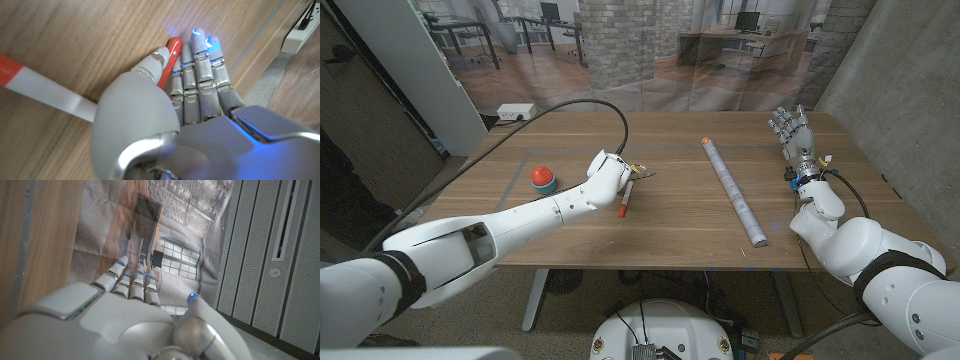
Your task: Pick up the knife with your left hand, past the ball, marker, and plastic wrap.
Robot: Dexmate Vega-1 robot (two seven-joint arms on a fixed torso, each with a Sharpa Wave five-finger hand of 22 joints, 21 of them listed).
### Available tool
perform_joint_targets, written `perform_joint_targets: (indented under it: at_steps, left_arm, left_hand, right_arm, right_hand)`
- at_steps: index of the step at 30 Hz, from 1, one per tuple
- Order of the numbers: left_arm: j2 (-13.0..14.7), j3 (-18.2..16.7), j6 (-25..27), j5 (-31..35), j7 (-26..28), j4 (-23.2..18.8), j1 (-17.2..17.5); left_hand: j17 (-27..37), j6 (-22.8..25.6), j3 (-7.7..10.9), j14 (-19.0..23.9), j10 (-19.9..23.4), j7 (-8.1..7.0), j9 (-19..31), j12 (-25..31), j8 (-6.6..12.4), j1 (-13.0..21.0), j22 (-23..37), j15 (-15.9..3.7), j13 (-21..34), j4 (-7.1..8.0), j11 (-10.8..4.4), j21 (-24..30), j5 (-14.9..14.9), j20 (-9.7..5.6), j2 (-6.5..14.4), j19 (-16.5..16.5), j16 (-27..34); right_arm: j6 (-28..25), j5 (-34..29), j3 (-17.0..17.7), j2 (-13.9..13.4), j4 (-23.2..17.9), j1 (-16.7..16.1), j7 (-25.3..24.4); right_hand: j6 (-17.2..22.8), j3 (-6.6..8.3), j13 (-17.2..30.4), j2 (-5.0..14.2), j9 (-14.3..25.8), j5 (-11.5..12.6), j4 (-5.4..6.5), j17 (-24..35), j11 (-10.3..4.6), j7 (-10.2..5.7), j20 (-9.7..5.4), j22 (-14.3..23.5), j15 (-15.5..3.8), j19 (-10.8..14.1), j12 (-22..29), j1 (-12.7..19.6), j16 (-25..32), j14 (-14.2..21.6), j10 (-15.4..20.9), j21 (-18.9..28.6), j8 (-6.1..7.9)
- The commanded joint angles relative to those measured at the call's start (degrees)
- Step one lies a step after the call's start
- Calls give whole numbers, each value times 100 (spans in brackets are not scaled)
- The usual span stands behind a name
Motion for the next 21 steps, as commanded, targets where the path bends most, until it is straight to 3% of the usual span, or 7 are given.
perform_joint_targets:
  at_steps: [1, 21]
  left_arm:
    - [-26, -576, 359, -125, 427, -119, 640]
    - [-6, -877, 679, 26, 835, -459, 779]
  left_hand:
    - [72, 1363, -42, 1693, 1770, -998, 30, 45, 17, 129, 8, -2051, 78, 14, -1635, 87, 58, -469, -15, 121, 67]
    - [267, 1475, -94, 1723, 1798, -992, 36, 74, -32, 217, -30, -2053, 240, 53, -1557, 172, 210, -514, -112, 57, 102]
  right_arm:
    - [95, -244, -262, -76, 2, 2, -388]
    - [220, -195, -577, -131, -14, 15, -479]
  right_hand:
    - [47, 6, 17, -4, 26, 48, -14, -1, -18, -8, -45, 25, -7, 66, 27, 9, -14, 75, 32, -4, 16]
    - [60, 3, 18, -5, 27, 65, -40, -3, -26, -10, -65, 24, -39, 64, 11, 28, -31, 73, 38, -17, -4]
